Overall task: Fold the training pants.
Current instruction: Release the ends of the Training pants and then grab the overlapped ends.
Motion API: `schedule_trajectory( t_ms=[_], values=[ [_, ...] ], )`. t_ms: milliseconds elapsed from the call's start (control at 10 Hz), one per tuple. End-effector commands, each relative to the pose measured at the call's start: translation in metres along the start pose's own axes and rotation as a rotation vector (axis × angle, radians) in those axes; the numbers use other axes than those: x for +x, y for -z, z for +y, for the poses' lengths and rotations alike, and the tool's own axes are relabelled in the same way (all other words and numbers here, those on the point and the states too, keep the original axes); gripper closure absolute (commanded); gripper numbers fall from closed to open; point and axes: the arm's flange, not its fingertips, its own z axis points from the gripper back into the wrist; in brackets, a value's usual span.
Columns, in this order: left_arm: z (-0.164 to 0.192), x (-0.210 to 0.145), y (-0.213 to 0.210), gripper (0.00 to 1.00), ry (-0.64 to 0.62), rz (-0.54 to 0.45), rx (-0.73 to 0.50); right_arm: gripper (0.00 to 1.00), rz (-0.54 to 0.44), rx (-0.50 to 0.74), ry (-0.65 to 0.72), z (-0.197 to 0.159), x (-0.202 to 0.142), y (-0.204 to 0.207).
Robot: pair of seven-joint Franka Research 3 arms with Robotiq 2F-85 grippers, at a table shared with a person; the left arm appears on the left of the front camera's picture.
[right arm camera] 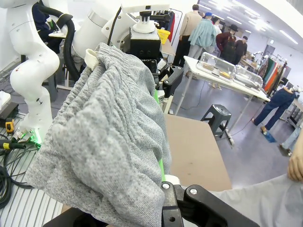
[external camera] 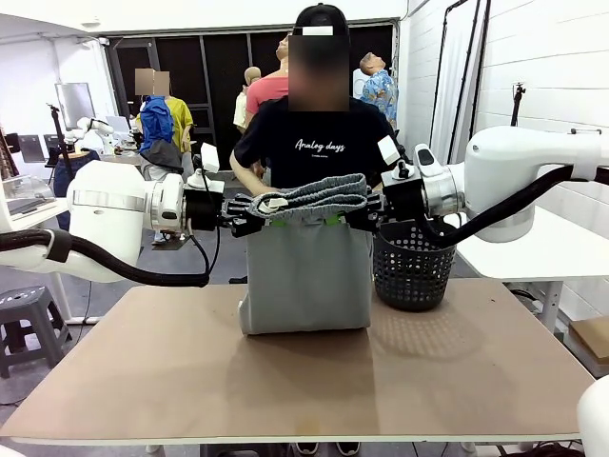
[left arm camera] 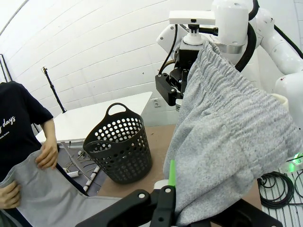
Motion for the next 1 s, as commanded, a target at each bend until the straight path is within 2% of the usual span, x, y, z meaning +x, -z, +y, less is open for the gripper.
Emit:
schedule_trajectory(
  t_ms=[0,900],
  values=[
    [-0.001,0.0026,0.0002,1.0,0.005,-0.002,0.0,1.0,-0.002,0.0,-0.001,0.0025,0.0026,0.0031],
    [-0.001,0.0026,0.0002,1.0,0.005,-0.002,0.0,1.0,-0.002,0.0,-0.001,0.0025,0.0026,0.0031]
  ],
)
